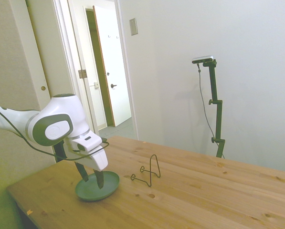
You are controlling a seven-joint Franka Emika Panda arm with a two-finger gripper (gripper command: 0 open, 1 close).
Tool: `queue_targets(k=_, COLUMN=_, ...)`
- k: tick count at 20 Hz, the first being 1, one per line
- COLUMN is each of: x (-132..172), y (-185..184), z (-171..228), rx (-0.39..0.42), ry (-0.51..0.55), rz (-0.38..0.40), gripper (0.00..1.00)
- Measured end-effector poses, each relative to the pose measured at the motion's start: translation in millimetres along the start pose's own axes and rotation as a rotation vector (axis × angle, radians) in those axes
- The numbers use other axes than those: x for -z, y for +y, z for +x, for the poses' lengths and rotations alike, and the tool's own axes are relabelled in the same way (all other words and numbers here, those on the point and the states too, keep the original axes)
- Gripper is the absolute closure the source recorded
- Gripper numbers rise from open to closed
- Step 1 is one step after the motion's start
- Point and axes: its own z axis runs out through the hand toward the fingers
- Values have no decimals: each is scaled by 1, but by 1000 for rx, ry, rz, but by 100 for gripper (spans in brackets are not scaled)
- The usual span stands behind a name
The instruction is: Load the plate
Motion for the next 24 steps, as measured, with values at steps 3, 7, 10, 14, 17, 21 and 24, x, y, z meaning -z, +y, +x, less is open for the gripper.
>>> queue_targets(k=3, x=-1, y=0, z=3, rx=1, ry=1, rz=5, gripper=0)
queue_targets(k=7, x=-6, y=3, z=31, rx=1, ry=-48, rz=43, gripper=0)
queue_targets(k=10, x=-9, y=2, z=59, rx=8, ry=-89, rz=82, gripper=0)
queue_targets(k=14, x=-19, y=-7, z=83, rx=38, ry=-180, rz=127, gripper=0)
queue_targets(k=17, x=-35, y=-14, z=97, rx=58, ry=-238, rz=139, gripper=0)
queue_targets(k=21, x=-50, y=-23, z=109, rx=70, ry=-271, rz=133, gripper=0)
queue_targets(k=24, x=-60, y=-28, z=113, rx=90, ry=-305, rz=145, gripper=0)
